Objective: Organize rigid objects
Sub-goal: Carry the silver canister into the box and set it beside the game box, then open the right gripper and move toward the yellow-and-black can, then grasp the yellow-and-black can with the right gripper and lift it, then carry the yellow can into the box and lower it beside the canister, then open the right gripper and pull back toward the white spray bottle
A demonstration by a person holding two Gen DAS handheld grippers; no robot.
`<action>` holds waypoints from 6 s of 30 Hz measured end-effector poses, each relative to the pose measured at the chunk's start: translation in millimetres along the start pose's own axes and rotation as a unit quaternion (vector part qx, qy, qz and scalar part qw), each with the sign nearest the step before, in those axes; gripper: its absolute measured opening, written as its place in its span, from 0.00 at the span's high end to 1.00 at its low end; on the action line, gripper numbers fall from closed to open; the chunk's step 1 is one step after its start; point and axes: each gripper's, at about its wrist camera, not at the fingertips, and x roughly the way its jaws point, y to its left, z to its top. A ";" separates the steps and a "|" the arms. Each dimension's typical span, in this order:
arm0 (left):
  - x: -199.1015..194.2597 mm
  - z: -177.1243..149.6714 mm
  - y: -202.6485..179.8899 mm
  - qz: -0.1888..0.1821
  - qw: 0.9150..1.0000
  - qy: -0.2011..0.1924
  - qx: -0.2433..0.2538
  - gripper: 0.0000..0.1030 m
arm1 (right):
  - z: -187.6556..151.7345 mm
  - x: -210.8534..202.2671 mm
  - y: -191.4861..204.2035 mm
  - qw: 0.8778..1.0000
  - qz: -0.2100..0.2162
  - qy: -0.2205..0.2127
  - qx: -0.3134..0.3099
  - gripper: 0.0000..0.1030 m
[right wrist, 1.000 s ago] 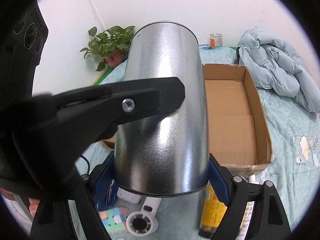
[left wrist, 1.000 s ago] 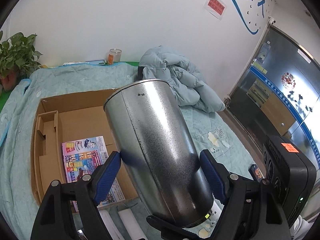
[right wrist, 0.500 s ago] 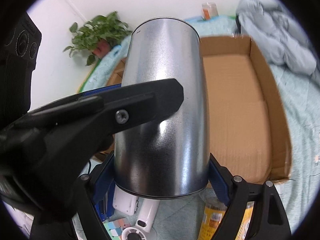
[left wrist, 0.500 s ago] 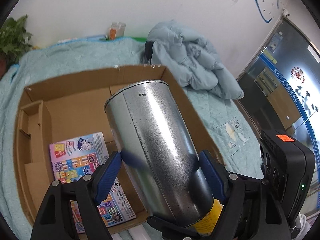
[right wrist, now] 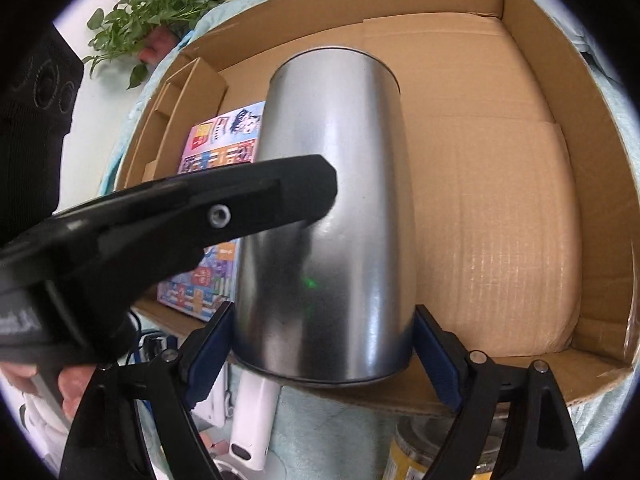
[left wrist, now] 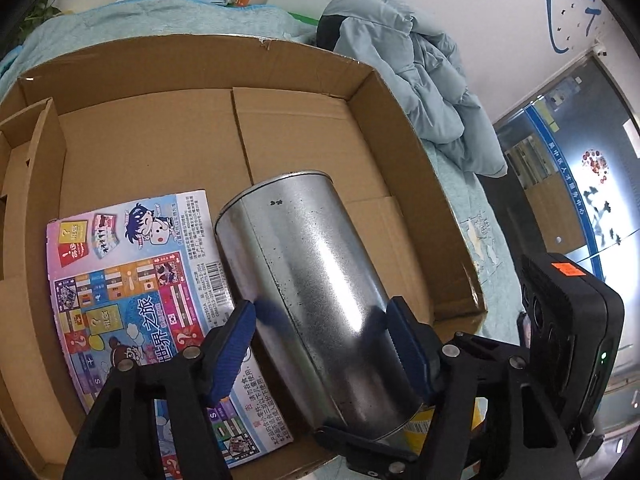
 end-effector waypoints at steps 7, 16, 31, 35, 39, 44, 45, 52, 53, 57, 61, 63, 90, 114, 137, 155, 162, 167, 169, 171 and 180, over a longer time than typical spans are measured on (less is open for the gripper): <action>-13.8 -9.1 3.6 0.003 1.000 0.004 -0.011 0.50 | -6.4 -17.2 4.8 0.999 0.011 -0.019 -0.040 0.17; -22.4 -28.4 2.6 0.008 1.000 -0.002 -0.014 0.50 | -4.3 -12.8 18.0 0.997 -0.027 -0.044 -0.063 0.30; -176.4 -199.9 -70.8 0.198 0.934 -0.292 0.048 0.00 | -124.4 -110.1 -39.8 0.968 -0.086 -0.233 -0.025 0.16; -177.8 -229.2 -62.3 0.174 0.944 -0.279 0.014 0.00 | -136.6 -86.7 -60.4 0.979 -0.092 -0.180 -0.014 0.16; -173.1 -247.2 -58.3 0.157 0.954 -0.257 0.000 0.00 | -136.4 -68.1 -64.2 0.986 -0.077 -0.146 -0.002 0.16; -166.6 -262.7 -60.8 0.108 0.967 -0.229 -0.025 0.01 | -132.7 -53.6 -46.9 0.981 -0.135 -0.139 -0.019 0.23; -166.0 -264.3 -62.7 0.100 0.968 -0.227 -0.026 0.01 | -134.4 -54.0 -45.5 0.980 -0.142 -0.140 -0.023 0.23; -149.1 -277.4 -89.5 0.025 0.984 -0.176 -0.006 0.01 | -187.2 -56.7 -23.4 0.978 -0.149 -0.129 -0.062 0.23; -145.6 -275.8 -92.4 0.015 0.986 -0.166 -0.003 0.01 | -196.5 -58.9 -23.3 0.980 -0.144 -0.127 -0.058 0.23; -118.5 -287.2 -112.5 -0.034 0.993 -0.109 0.007 0.01 | -233.0 -69.1 -28.5 0.985 -0.123 -0.121 -0.026 0.22; -89.1 -304.4 -128.9 -0.061 0.997 -0.052 0.018 0.01 | -260.0 -74.3 -28.5 0.993 -0.066 -0.095 -0.022 0.21; -76.2 -312.9 -132.3 -0.069 0.997 -0.027 0.013 0.02 | -268.4 -76.8 -30.9 0.996 -0.016 -0.085 -0.019 0.21; -7.6 -333.3 -101.7 -0.079 0.992 0.055 -0.084 0.16 | -258.1 -17.5 -12.1 0.998 0.046 0.011 -0.035 0.16; -115.8 -309.5 -157.0 -0.074 0.993 -0.086 0.031 0.20 | -239.3 -81.6 46.9 0.986 -0.030 -0.137 -0.088 0.17; -181.1 -204.8 -183.5 -0.054 0.986 -0.139 0.078 0.20 | -166.3 -147.6 56.8 0.968 -0.034 -0.202 -0.143 0.17; -74.5 -34.2 -123.1 -0.050 0.996 -0.070 0.039 0.20 | -17.1 -98.0 5.7 0.989 -0.017 -0.105 -0.106 0.17; -11.1 -4.0 -93.2 -0.053 0.998 -0.017 0.013 0.20 | 12.6 -61.5 -23.7 0.994 -0.009 -0.065 -0.091 0.17; 21.2 -3.9 -79.0 -0.050 0.999 0.008 0.009 0.21 | 13.7 -31.8 -43.8 0.998 0.005 -0.029 -0.063 0.16; 25.2 -2.8 -79.7 -0.039 0.999 0.010 0.008 0.22 | 12.5 -29.5 -50.1 0.998 0.014 -0.027 -0.058 0.17; 29.7 -1.9 -81.5 -0.028 0.999 0.015 0.011 0.25 | 13.9 -28.4 -56.1 0.998 0.022 -0.018 -0.048 0.16; 32.5 -7.0 -80.5 -0.021 0.999 0.029 0.008 0.41 | 10.3 -43.0 -79.0 0.999 0.013 -0.020 -0.023 0.35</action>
